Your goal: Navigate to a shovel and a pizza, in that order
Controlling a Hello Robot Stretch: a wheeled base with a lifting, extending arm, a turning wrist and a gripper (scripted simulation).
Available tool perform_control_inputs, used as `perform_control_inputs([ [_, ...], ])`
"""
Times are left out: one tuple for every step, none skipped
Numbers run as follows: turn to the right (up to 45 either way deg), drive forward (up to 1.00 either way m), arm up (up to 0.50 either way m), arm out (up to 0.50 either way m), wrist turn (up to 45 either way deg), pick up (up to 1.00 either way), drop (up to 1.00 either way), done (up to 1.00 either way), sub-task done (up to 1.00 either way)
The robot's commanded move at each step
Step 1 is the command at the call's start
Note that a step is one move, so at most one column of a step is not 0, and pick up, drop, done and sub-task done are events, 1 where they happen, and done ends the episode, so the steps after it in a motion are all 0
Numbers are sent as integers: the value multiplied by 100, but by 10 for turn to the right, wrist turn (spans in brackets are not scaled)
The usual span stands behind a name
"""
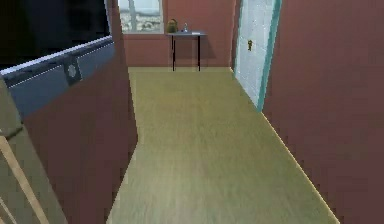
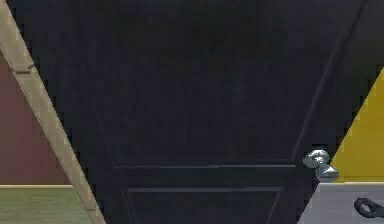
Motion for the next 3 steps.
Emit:
perform_control_inputs([
  [0,55,0,0,0,0,0,0,0],
  [-90,0,0,0,0,0,0,0,0],
  [0,100,0,0,0,0,0,0,0],
])
